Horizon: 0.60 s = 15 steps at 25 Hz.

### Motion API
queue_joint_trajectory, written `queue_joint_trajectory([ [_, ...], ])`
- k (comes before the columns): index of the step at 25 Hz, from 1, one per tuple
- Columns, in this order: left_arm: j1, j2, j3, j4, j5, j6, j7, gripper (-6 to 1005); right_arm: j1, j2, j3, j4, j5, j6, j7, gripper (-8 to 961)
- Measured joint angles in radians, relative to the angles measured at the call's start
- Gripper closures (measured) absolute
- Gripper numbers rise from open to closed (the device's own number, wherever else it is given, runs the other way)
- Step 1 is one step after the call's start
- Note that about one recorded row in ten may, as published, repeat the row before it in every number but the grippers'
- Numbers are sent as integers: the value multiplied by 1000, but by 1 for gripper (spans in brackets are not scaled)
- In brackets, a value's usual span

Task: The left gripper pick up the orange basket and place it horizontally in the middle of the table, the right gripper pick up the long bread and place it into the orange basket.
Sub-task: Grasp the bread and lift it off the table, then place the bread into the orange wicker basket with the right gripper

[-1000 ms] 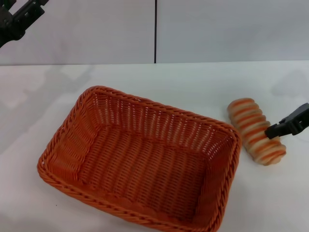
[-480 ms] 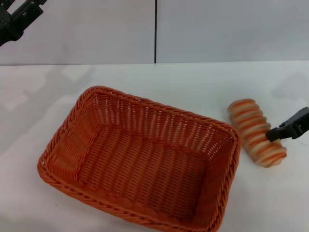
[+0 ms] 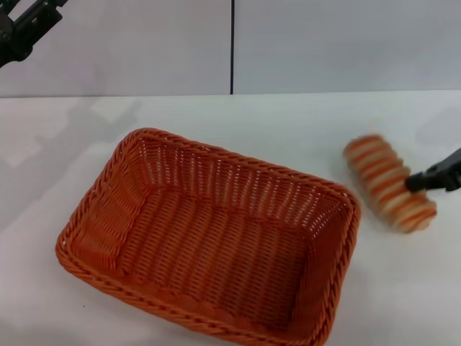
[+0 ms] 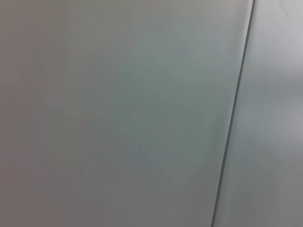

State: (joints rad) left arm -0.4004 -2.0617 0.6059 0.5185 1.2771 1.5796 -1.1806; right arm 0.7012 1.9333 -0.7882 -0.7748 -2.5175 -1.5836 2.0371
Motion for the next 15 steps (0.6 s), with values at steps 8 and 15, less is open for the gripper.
queue_joint_trajectory([
  [8, 0, 0, 0, 0, -4, 4, -1, 184, -63, 9, 57, -195, 124, -83, 0, 948],
  [15, -3, 0, 1, 0, -5, 4, -1, 185, -43, 19, 34, -318, 336, -183, 4, 949],
])
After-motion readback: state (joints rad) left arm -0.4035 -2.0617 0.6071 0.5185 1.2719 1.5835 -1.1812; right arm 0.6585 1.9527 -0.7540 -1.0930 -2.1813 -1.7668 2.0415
